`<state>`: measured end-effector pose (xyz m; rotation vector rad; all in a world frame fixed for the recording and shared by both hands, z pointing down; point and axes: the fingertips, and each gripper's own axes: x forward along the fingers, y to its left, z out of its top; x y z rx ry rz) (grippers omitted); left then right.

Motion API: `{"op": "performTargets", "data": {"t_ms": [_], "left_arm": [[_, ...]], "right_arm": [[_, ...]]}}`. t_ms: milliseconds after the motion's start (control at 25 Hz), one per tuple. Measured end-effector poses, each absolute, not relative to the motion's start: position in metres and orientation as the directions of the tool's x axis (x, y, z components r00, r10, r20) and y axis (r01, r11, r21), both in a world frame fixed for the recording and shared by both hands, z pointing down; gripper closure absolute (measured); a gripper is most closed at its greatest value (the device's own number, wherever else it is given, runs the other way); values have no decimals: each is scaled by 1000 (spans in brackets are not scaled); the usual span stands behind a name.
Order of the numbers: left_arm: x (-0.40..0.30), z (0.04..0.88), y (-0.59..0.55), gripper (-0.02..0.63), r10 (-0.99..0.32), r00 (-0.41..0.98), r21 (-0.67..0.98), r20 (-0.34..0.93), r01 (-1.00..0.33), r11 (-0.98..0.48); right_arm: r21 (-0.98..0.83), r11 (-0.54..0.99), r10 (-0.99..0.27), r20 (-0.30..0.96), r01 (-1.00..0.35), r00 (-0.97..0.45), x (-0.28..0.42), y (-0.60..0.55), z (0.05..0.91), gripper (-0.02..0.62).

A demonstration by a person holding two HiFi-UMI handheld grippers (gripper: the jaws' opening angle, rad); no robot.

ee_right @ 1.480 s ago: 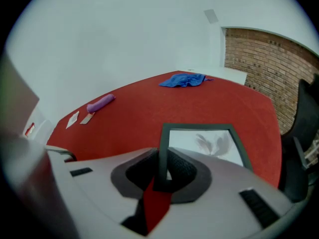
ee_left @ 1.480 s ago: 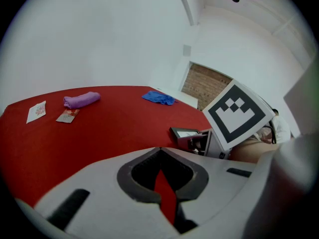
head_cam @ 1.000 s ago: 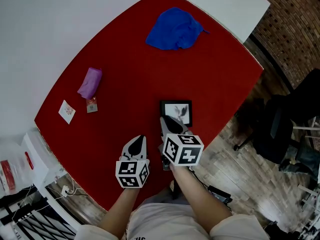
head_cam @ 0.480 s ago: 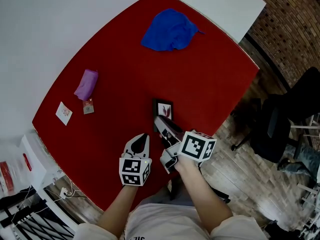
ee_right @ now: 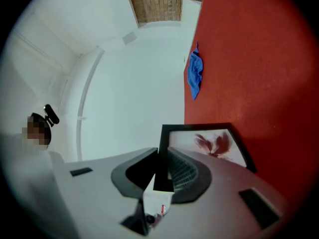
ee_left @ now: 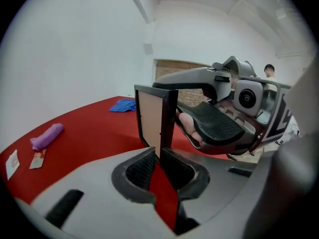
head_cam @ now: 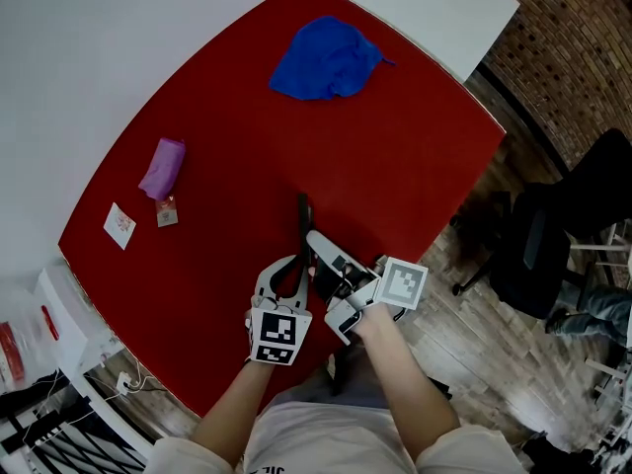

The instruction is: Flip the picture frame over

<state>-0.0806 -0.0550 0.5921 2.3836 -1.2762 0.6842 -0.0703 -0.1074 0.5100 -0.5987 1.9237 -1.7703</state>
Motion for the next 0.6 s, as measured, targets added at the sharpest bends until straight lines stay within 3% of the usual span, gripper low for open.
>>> {"op": "performTargets", "data": {"t_ms": [160,600], "left_arm": [[-73,595,-49,522,-661,499,77,561,-826,-558],[-75,599,-57,511,-681,473,56,558,-841,-538]], "right_arm": [[-997,65,-616,-66,33,-785,-63,-112,511,532],[-994,27,-633,-101,109,-768,-57,-111,522,532]]}}
